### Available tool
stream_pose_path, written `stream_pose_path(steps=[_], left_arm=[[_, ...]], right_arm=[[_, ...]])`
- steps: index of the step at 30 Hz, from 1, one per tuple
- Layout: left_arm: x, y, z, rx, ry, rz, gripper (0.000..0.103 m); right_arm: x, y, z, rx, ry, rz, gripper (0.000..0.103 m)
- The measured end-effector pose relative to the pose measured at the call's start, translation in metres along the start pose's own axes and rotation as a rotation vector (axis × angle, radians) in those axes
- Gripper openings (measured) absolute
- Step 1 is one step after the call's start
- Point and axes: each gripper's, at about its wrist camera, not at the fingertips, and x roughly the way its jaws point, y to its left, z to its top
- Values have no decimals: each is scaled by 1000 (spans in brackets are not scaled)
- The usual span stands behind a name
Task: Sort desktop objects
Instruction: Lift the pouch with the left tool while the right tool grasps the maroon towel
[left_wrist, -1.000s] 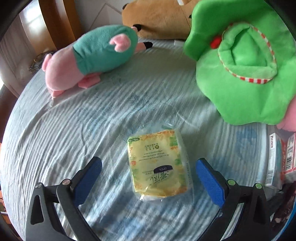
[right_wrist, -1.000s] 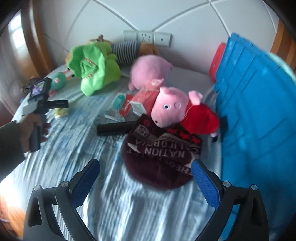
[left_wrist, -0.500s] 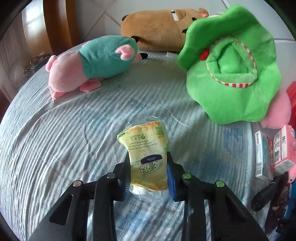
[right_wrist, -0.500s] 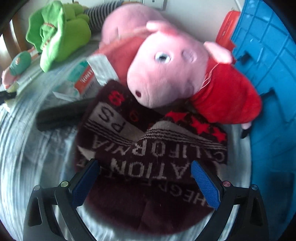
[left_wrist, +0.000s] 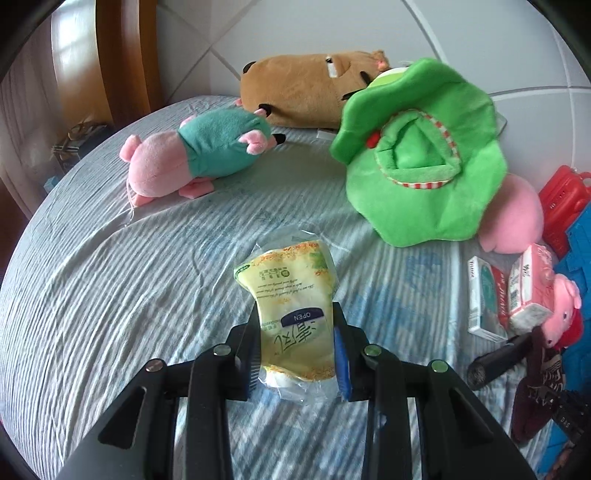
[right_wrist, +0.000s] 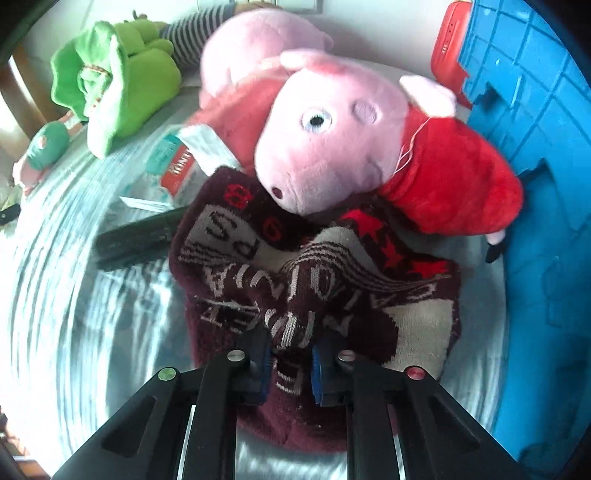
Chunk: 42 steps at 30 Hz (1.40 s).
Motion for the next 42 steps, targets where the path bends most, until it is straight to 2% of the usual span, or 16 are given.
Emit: stream_pose_path(steps=[7, 12, 20, 25, 33, 38, 42], left_arm=[[-50, -16, -1, 29, -36, -17, 32], [-94, -32, -1, 52, -81, -35, 32], [-172, -76, 1, 97, -144, -60, 32], [-222, -128, 4, 164, -196, -97, 32], [-285, -239, 9, 279, -270, -212, 32], [-311, -314, 3, 360, -296, -289, 32], [-331, -374, -2, 417, -296, -369, 32]], right_arm=[[-63, 10, -14, -49, -77, 26, 14], [-126, 13, -21, -68, -162, 38, 14], [-214, -5, -34, -92, -265, 45, 14], [-273, -29, -44, -97, -352, 44, 14], [-370, -93, -56, -66, -510, 7, 14], [-399, -142, -66, -31, -546, -33, 14], [-411, -182, -81, -1, -543, -65, 14]])
